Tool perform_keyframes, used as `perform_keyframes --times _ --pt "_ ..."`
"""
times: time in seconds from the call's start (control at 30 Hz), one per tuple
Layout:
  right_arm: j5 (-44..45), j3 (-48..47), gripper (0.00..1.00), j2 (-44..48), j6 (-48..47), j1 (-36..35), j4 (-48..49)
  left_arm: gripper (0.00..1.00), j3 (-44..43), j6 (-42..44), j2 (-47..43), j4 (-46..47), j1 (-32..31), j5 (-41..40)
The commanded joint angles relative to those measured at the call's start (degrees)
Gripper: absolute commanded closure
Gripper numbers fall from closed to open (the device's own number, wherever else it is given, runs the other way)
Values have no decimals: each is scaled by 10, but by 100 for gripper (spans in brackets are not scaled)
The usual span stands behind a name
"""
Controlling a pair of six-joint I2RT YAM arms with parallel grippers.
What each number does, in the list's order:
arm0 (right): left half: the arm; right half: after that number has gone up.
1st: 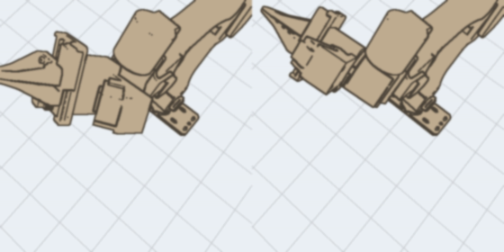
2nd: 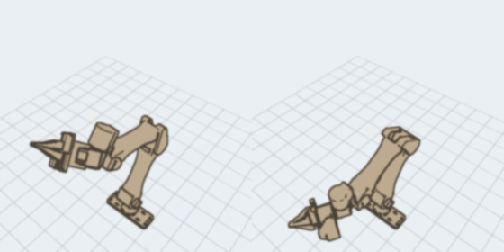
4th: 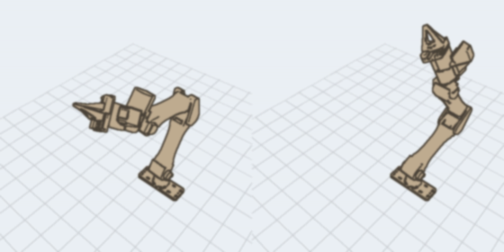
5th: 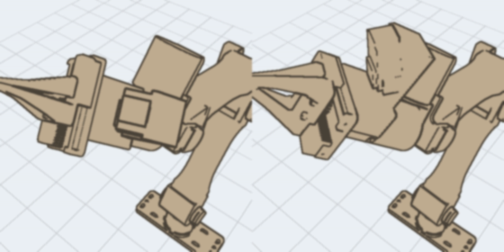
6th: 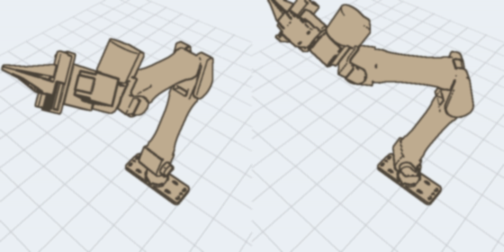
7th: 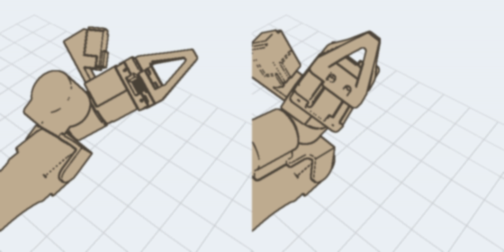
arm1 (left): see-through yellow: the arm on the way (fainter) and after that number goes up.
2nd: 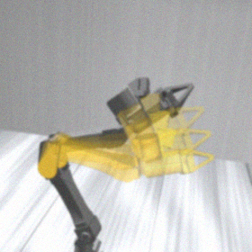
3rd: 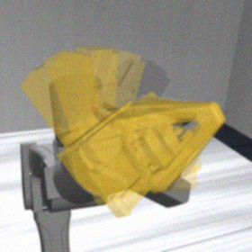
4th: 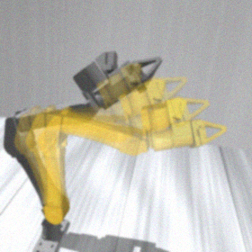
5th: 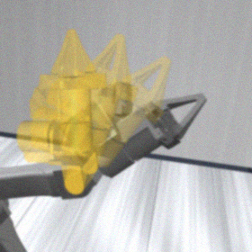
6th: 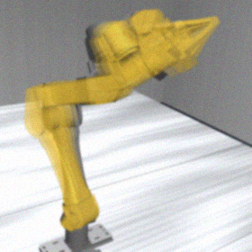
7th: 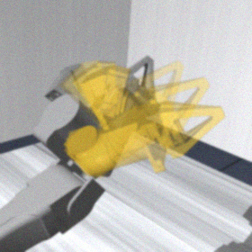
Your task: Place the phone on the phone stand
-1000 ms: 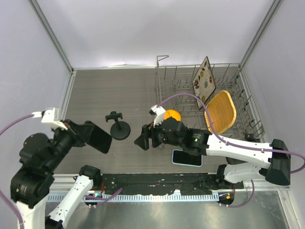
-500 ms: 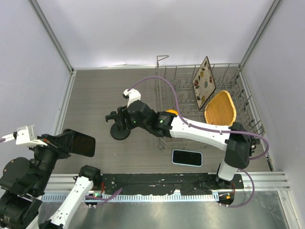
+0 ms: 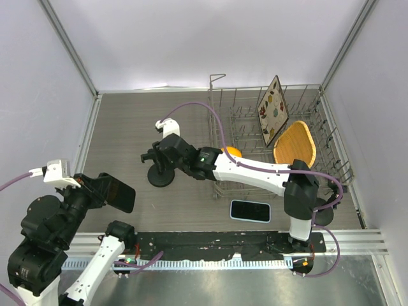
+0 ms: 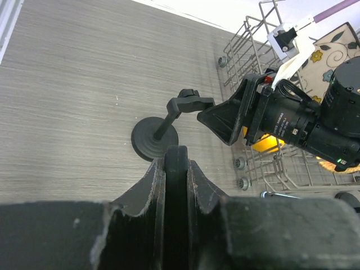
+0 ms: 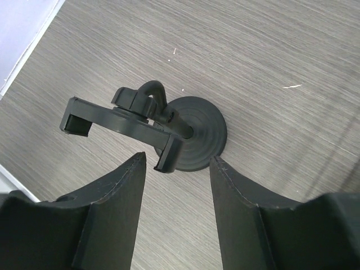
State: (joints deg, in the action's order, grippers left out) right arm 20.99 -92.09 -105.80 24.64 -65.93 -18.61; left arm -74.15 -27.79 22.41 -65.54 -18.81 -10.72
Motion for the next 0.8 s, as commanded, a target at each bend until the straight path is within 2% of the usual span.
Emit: perform_keyframes --times 0.0,0.13,0.4,0.5,0.6,0.63,0.73,0.77 --pt "41 -29 47 3 -17 -3 9 100 4 5 -5 59 -3 16" --pt "46 -36 52 -2 -21 -5 12 100 12 4 -4 59 -2 19" --pt "53 -63 53 -18 -26 -7 6 100 16 2 -1 61 -3 27" --pt "55 -68 58 -22 -27 -6 4 100 17 1 -2 61 -3 29" --pt "57 -70 78 -21 -32 -8 0 100 20 0 1 61 -2 34" --pt "58 -70 97 -20 -32 -8 -3 100 21 0 2 62 -2 42" --pt "64 -63 99 -6 -35 -12 -27 100 37 6 3 88 -3 86" --pt "59 -55 99 1 -35 -13 -33 100 44 8 5 102 -3 161"
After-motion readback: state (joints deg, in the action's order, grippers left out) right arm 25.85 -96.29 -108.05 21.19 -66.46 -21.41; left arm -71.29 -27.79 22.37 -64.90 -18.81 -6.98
